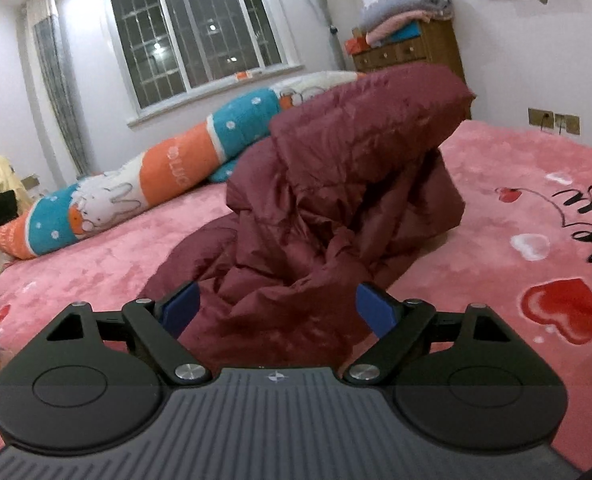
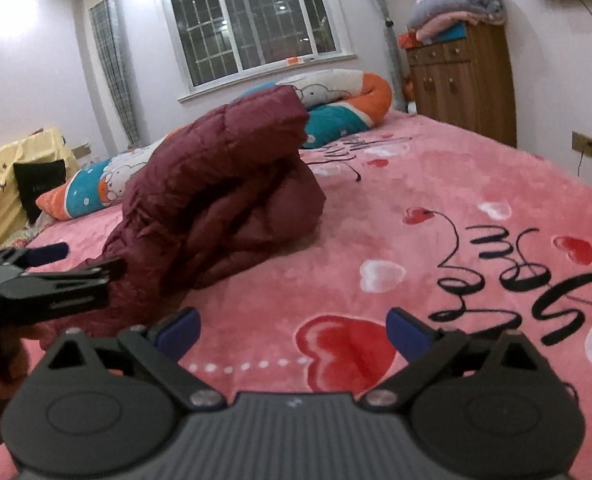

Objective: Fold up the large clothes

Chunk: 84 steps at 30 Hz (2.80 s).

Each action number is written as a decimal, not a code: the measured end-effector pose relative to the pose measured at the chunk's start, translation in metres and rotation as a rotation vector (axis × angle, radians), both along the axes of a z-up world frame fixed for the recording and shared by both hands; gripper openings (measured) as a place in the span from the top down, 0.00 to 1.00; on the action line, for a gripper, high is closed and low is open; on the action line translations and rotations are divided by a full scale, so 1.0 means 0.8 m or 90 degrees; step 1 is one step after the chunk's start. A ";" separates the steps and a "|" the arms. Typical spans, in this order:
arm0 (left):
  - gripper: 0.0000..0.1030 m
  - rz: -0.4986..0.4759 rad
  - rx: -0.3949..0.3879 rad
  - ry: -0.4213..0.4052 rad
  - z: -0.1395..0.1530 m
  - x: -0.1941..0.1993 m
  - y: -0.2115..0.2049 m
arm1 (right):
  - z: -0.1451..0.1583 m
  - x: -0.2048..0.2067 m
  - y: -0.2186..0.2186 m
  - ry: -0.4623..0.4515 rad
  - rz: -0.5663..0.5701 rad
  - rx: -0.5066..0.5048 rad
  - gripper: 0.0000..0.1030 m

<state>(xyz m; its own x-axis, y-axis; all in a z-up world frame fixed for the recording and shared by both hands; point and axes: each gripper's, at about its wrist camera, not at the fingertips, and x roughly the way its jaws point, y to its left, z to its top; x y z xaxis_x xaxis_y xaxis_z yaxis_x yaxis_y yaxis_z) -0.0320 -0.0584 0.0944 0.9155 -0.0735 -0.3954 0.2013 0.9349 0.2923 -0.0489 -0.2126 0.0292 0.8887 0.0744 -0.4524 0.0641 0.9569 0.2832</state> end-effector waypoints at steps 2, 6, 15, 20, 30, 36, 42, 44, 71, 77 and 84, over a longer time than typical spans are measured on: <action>0.00 -0.007 -0.002 0.015 -0.007 0.013 -0.006 | 0.000 0.003 -0.004 -0.004 -0.003 0.005 0.04; 0.03 -0.020 0.020 0.027 -0.021 0.025 -0.019 | -0.002 0.007 -0.010 0.001 -0.002 0.023 0.04; 0.00 -0.045 0.037 0.032 -0.035 0.023 -0.035 | -0.008 0.013 -0.017 0.012 0.001 0.033 0.04; 0.03 -0.027 0.094 0.041 -0.057 0.037 -0.038 | -0.009 0.013 -0.024 0.012 -0.004 0.043 0.04; 0.72 0.014 0.046 0.065 -0.036 0.033 -0.033 | -0.011 0.013 -0.035 0.011 -0.006 0.074 0.04; 0.81 -0.044 -0.024 0.035 0.010 -0.018 -0.041 | -0.006 0.003 -0.058 -0.019 -0.036 0.103 0.04; 0.83 -0.138 -0.092 0.024 0.056 -0.092 -0.056 | 0.006 -0.020 -0.095 -0.061 -0.086 0.141 0.04; 0.83 -0.169 -0.101 0.030 0.064 -0.119 -0.067 | 0.010 -0.031 -0.109 -0.074 -0.103 0.161 0.04; 0.53 -0.292 -0.080 0.146 0.003 -0.256 -0.146 | 0.084 -0.113 -0.109 -0.083 0.018 0.068 0.04; 0.39 -0.271 -0.086 0.122 0.012 -0.292 -0.119 | 0.101 -0.103 -0.084 -0.089 0.048 0.044 0.04; 0.39 -0.207 -0.111 0.091 0.023 -0.296 -0.076 | 0.109 -0.069 -0.040 -0.080 0.075 -0.026 0.05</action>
<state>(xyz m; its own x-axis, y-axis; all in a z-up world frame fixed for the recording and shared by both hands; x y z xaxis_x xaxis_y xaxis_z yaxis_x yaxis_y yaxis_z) -0.2689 -0.1192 0.1125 0.7703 -0.4279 -0.4727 0.5222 0.8488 0.0826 -0.1038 -0.2448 0.1168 0.9248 0.1647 -0.3430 -0.0820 0.9665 0.2430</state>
